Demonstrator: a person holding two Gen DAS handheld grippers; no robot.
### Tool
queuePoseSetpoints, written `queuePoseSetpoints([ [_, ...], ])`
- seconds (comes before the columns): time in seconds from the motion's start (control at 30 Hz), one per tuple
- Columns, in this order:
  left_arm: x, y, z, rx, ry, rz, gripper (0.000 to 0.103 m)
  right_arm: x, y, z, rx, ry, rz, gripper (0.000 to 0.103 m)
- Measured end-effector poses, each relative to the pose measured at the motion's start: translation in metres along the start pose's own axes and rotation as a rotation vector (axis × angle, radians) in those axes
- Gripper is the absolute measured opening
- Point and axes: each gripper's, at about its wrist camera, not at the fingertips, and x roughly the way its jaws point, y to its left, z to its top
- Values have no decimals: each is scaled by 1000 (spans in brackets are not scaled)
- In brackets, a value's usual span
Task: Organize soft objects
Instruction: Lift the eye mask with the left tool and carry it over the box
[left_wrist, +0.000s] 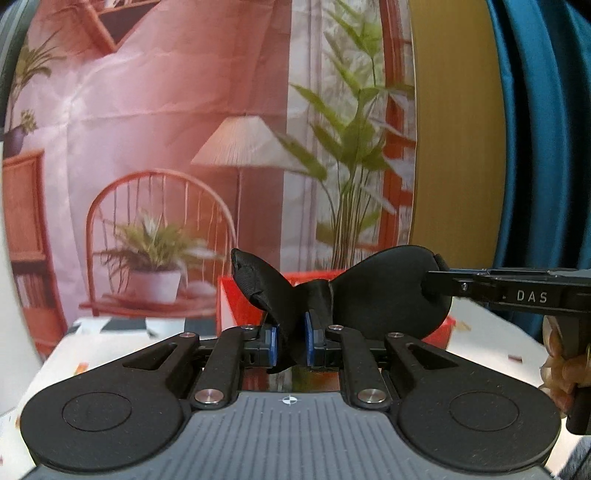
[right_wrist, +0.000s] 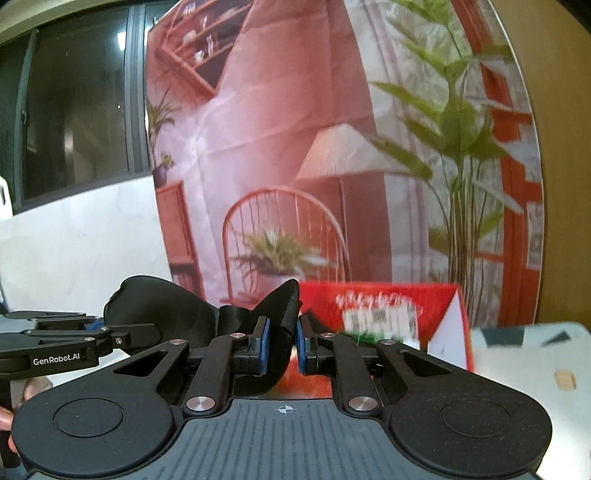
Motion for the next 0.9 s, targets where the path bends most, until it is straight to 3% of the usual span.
queuePoseSetpoints([
  [0.2,50,-7,32,42,20,4,15,31,-20,30,-55,2,-46,13],
  [0.33,93,-5,39,22,119,-19,15,59,-40,36,-47,56,-76,13],
  [0.57,146,1,22,-58,301,-62,15,111,-72,19,50,252,-106,13],
  [0.77,165,10,8,-114,400,-71,15,132,-84,4,128,354,-121,13],
  [0.9,175,8,2,-96,444,-78,15,143,-89,-5,157,409,-143,13],
])
